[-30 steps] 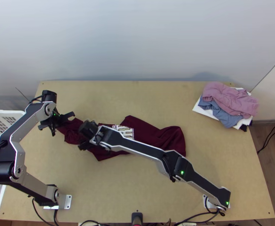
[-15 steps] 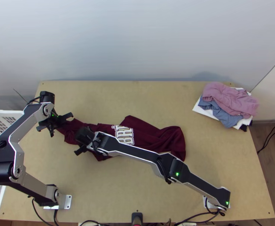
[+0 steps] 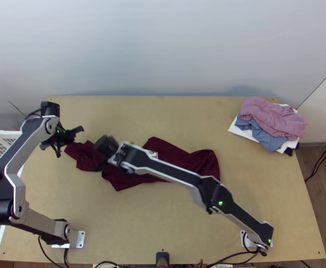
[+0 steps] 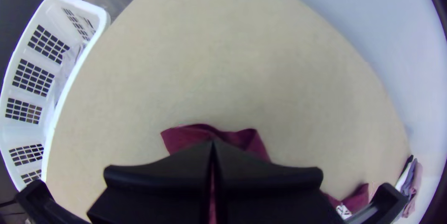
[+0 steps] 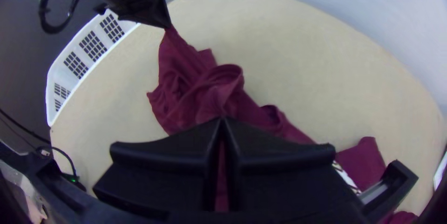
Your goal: Fold the t-shirt
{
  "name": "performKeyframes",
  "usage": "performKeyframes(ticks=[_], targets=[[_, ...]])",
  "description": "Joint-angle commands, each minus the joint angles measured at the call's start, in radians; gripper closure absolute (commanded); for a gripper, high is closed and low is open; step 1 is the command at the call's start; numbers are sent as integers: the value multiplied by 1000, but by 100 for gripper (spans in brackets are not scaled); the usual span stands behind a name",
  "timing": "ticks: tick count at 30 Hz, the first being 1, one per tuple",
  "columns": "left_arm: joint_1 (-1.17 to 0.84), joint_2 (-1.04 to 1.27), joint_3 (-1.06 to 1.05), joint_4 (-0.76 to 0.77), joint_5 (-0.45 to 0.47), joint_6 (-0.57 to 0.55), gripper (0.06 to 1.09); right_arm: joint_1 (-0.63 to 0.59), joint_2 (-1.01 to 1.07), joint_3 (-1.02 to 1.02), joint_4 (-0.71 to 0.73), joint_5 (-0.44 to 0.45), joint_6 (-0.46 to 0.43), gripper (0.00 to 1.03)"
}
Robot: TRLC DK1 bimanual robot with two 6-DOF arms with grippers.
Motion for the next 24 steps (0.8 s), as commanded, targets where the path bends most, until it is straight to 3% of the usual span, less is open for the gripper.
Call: performKeyframes(ticks=[1, 7, 16, 22, 24], targets=[[-11, -81, 151, -73, 7, -25, 105, -60, -160, -1, -81, 38, 22, 100], [-14, -149, 304, -137, 7, -34, 105, -110, -295, -12, -138, 106, 16, 100], [13, -216, 560, -160, 5, -79, 105, -212, -522, -22, -201, 217, -87, 100], [51, -206, 752, -157, -30, -97, 105, -244, -646, -21, -179, 386, -202, 100], [51, -204, 816, -143, -69, -97, 105, -244, -685, -47, -145, 475, -288, 100]])
